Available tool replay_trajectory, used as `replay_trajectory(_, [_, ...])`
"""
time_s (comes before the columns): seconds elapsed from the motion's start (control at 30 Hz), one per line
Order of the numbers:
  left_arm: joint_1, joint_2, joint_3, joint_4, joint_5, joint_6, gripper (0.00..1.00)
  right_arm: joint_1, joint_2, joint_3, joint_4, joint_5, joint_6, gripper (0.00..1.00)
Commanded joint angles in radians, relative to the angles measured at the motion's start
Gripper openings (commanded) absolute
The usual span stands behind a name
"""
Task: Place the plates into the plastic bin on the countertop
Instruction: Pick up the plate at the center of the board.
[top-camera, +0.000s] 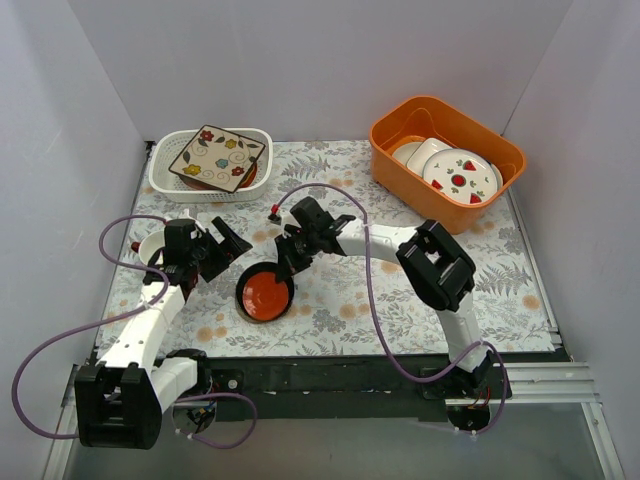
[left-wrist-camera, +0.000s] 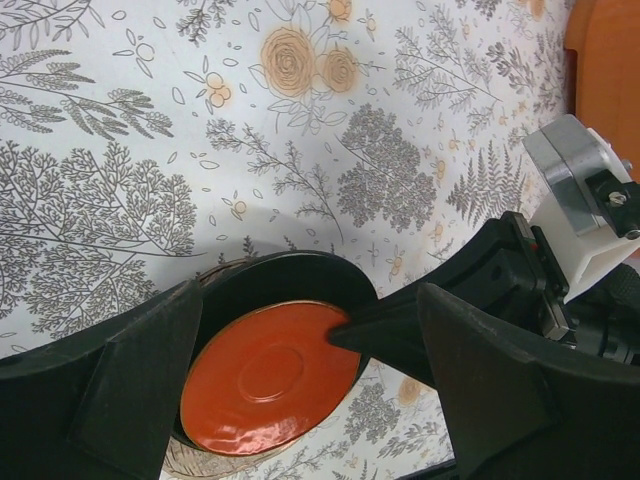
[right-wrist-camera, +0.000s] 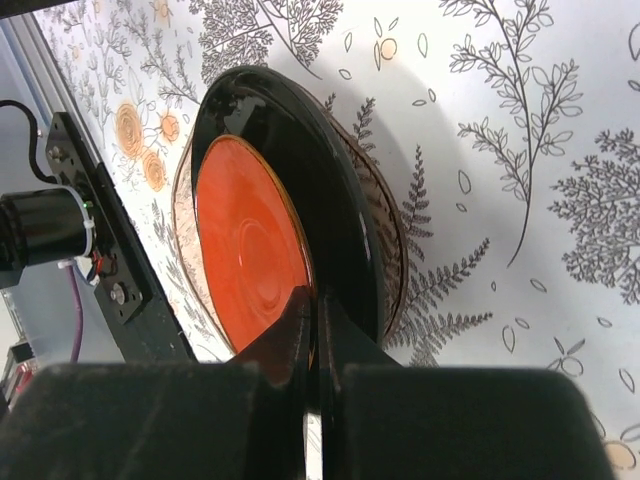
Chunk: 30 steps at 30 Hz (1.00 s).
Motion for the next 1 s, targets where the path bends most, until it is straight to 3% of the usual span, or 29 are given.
replay_trajectory(0.0, [-0.004, -0.045, -0.018, 0.027, 0.055, 0.022, 0.88, -0.017, -0.090, -0.064, 0.077, -0.013, 0.007, 0.01])
replay_trajectory(0.3, [-0.005, -0.065, -0.056, 0.129, 0.205, 0.025, 0.87, -0.057, -0.193, -0.179, 0.223, -0.065, 0.063, 0.01])
replay_trajectory(0.63, [-0.022, -0.046, -0.074, 0.173, 0.274, 0.019, 0.86, -0.125, -0.301, -0.324, 0.364, -0.110, 0.119, 0.01])
replay_trajectory(0.97, [-0.117, 0.035, -0.078, 0.245, 0.345, 0.017, 0.75, -0.191, -0.376, -0.448, 0.519, -0.179, 0.209, 0.01])
